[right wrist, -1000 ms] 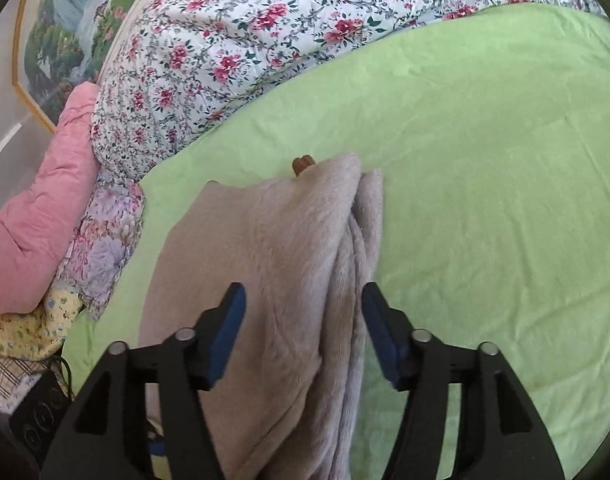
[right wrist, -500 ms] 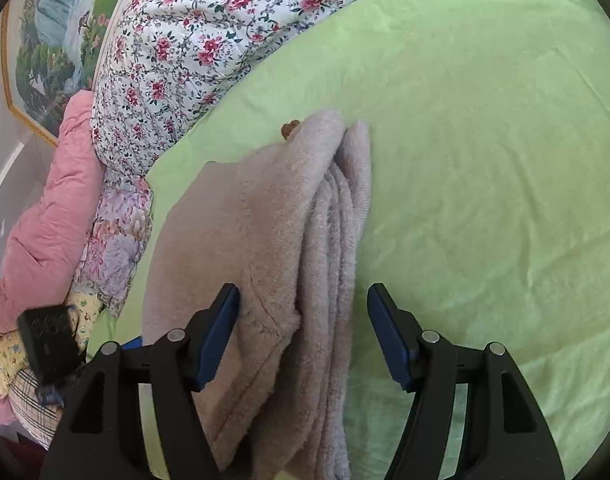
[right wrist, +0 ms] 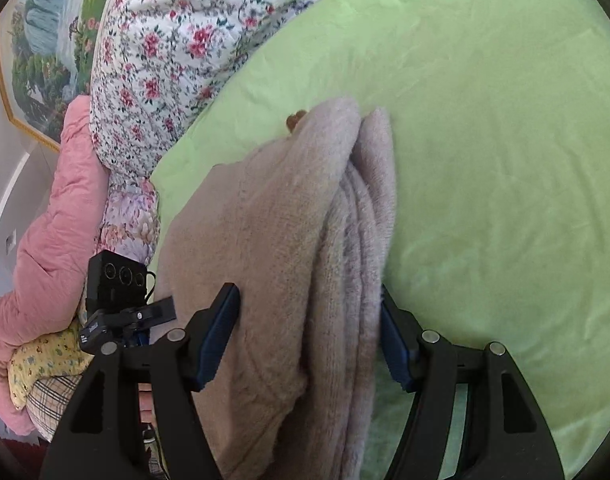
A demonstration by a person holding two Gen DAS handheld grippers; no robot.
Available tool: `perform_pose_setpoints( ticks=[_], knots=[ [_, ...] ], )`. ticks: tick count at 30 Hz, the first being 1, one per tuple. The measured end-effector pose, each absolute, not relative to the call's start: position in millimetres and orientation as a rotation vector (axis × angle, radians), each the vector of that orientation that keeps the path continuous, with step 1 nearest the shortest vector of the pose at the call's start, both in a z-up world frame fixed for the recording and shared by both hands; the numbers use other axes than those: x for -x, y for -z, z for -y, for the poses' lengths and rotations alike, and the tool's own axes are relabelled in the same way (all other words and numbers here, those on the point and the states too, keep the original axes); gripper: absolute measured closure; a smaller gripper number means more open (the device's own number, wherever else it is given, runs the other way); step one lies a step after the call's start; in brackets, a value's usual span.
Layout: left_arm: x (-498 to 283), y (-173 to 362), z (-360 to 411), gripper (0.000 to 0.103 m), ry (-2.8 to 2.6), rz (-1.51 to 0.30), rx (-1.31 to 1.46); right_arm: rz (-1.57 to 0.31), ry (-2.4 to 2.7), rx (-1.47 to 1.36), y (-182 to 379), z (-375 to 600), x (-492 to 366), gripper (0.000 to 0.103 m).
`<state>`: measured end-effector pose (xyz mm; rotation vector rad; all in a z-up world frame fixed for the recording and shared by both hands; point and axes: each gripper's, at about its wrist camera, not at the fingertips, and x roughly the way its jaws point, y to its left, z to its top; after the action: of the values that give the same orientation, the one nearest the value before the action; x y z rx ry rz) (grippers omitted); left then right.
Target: Fold small clothes
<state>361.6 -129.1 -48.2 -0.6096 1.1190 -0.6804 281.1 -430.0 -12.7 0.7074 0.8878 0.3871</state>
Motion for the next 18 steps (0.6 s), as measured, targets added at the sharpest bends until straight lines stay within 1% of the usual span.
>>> perform_pose_setpoints(
  ticks=[1, 3, 5, 9, 11, 15, 18],
  knots=[
    [-360.7, 48.1, 129.6, 0.039, 0.675, -1.11, 0.606, -0.901, -0.398, -0.726, 15.5, 429.4, -282.8, 0.055],
    [-355.1, 43.4, 127.9, 0.047, 0.675, -1.092, 0.596, -0.901, -0.4, -0.749, 15.4, 428.5, -282.0, 0.066],
    [-347.0, 35.9, 125.4, 0.051, 0.67, -1.081, 0.584, -0.887, -0.409, -0.762, 9.2, 424.6, -276.2, 0.069],
    [-314.4, 13.4, 102.0, 0.052, 0.671, -1.056, 0.581, -0.865, -0.44, -0.758, -7.7, 401.9, -255.9, 0.071],
    [-288.7, 0.3, 78.6, 0.052, 0.676, -1.038, 0.583, -0.853, -0.488, -0.764, -14.2, 380.8, -242.5, 0.071],
    [-239.6, -18.9, 31.5, 0.052, 0.644, -1.012, 0.56, -0.835, -0.59, -0.772, -9.6, 322.5, -209.3, 0.071],
    [-201.7, -23.4, -9.9, 0.052, 0.603, -1.005, 0.559, -0.829, -0.659, -0.76, 1.8, 272.5, -186.1, 0.071]
  ],
)
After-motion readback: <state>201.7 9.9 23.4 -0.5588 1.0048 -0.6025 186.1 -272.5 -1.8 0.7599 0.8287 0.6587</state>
